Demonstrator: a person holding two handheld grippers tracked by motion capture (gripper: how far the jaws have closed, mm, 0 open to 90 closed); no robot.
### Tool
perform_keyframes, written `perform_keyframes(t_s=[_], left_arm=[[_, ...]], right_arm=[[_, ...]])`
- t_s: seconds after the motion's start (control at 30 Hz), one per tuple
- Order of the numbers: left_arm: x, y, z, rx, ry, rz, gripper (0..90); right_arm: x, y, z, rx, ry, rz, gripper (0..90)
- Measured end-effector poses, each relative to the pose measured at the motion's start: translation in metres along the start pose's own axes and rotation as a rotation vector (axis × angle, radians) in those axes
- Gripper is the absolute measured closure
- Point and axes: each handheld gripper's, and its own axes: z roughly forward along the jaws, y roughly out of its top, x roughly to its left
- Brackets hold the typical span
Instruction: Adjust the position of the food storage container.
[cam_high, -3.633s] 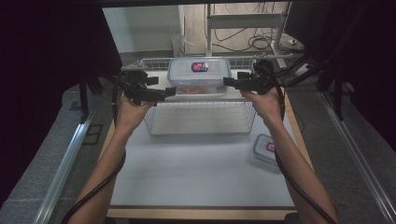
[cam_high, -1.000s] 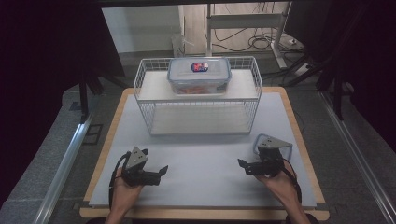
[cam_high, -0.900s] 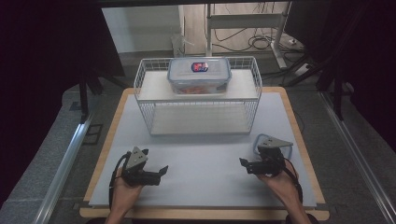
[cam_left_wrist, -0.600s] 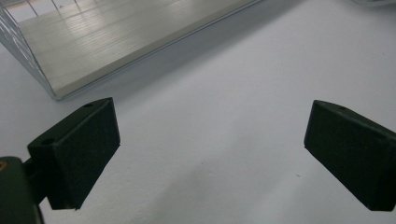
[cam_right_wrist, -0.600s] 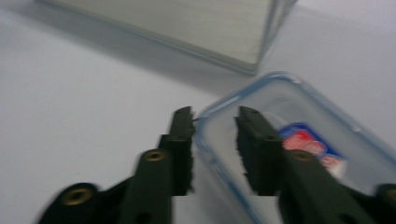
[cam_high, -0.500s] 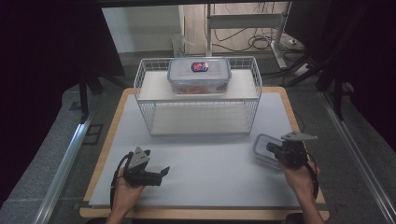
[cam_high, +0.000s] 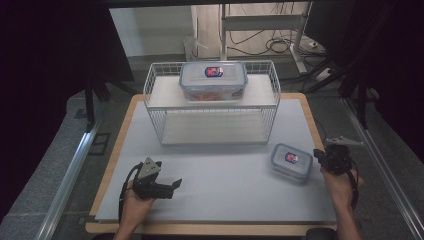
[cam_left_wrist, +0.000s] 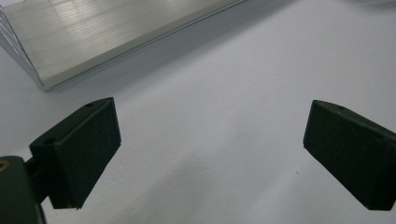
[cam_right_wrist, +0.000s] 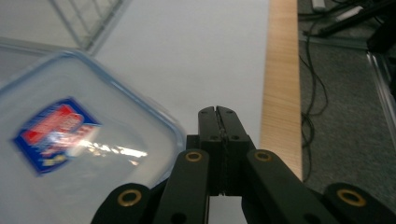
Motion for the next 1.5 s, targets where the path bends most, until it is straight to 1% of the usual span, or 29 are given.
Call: perform_keyframes(t_s=[0.07,0.1,0.23,0.33,0.4,0.47,0.5,0.53,0.57,0.6,0.63,0.67,0.7,0.73,0.77,0.83,0.87,0.9,0.93,0.97,1.0,1.1,1.13,1.17,1.2,1.23,1.27,1.3,1.5], left_arm=[[0.000,0.000,0.000,0.001,-0.002,-0.003,3.9],[0.000,0.000,0.001,0.001,-0.003,-0.005,3.9],[0.000,0.000,0.002,0.005,-0.008,-0.007,3.9],[-0.001,0.000,0.004,0.011,-0.013,-0.006,3.9],[-0.001,0.000,0.004,0.013,-0.015,-0.005,3.9],[-0.002,0.001,0.005,0.017,-0.017,-0.004,4.0],[-0.002,0.001,0.006,0.018,-0.018,-0.003,4.0],[-0.003,0.001,0.006,0.018,-0.018,-0.002,4.0],[-0.003,0.001,0.006,0.018,-0.018,-0.002,3.9],[-0.003,0.001,0.006,0.019,-0.020,-0.001,4.0],[-0.003,0.001,0.006,0.021,-0.021,0.000,4.0],[-0.003,0.002,0.006,0.020,-0.026,-0.005,4.5],[-0.003,0.002,0.006,0.020,-0.026,-0.005,4.6],[-0.004,0.002,0.007,0.021,-0.029,-0.005,4.7],[-0.004,0.002,0.007,0.021,-0.029,-0.005,4.8],[-0.004,0.003,0.007,0.023,-0.033,-0.006,4.8],[-0.005,0.003,0.008,0.024,-0.034,-0.005,4.9],[-0.005,0.003,0.008,0.026,-0.034,-0.003,4.9],[-0.005,0.003,0.008,0.028,-0.035,-0.002,4.9],[-0.005,0.003,0.009,0.029,-0.036,-0.003,4.9],[-0.005,0.003,0.009,0.029,-0.036,-0.003,4.9],[-0.005,0.003,0.009,0.031,-0.037,-0.004,4.9],[-0.006,0.003,0.010,0.031,-0.039,-0.005,4.9],[-0.006,0.003,0.010,0.031,-0.039,-0.005,4.9],[-0.006,0.003,0.010,0.033,-0.040,-0.004,4.9],[-0.006,0.003,0.010,0.033,-0.040,-0.004,5.0],[-0.007,0.004,0.011,0.035,-0.040,-0.002,4.9],[-0.007,0.004,0.011,0.035,-0.040,-0.002,4.9],[-0.008,0.004,0.011,0.036,-0.048,-0.007,5.0]], right_arm=[[-0.001,-0.001,0.004,0.016,0.016,0.012,89.8],[0.002,-0.001,0.006,0.017,0.030,0.016,89.8],[0.006,0.001,0.007,0.020,0.012,0.006,89.9],[0.008,0.001,0.009,0.015,0.036,0.028,89.9],[0.009,0.001,0.009,0.015,0.043,0.027,89.9],[0.013,0.002,0.010,0.014,0.057,0.029,89.9],[0.018,0.003,0.012,0.012,0.076,0.021,89.9],[0.018,0.003,0.012,0.012,0.076,0.021,89.9],[0.022,0.004,0.013,0.013,0.085,0.014,89.9],[0.032,0.006,0.015,0.017,0.113,0.000,89.9],[0.032,0.006,0.015,0.017,0.113,0.000,89.9],[0.043,0.008,0.017,0.020,0.138,-0.022,89.9],[0.043,0.008,0.017,0.020,0.138,-0.022,89.9],[0.056,0.009,0.020,0.025,0.164,-0.048,89.9],[0.056,0.009,0.020,0.025,0.164,-0.048,89.9],[0.068,0.011,0.021,0.027,0.188,-0.073,89.9],[0.080,0.012,0.022,0.029,0.208,-0.093,89.8],[0.080,0.012,0.022,0.029,0.208,-0.093,89.8],[0.086,0.012,0.023,0.032,0.218,-0.103,89.9],[0.097,0.012,0.023,0.033,0.239,-0.118,89.9],[0.097,0.012,0.023,0.033,0.239,-0.118,89.9],[0.112,0.012,0.024,0.034,0.273,-0.138,89.9],[0.122,0.012,0.025,0.034,0.293,-0.148,89.9],[0.122,0.012,0.025,0.034,0.293,-0.148,89.9],[0.131,0.012,0.026,0.034,0.309,-0.160,89.9],[0.131,0.012,0.026,0.034,0.309,-0.160,89.9],[0.140,0.013,0.027,0.034,0.328,-0.174,89.9],[0.140,0.013,0.027,0.034,0.328,-0.174,89.9],[0.167,0.012,0.028,0.034,0.376,-0.205,89.9]])
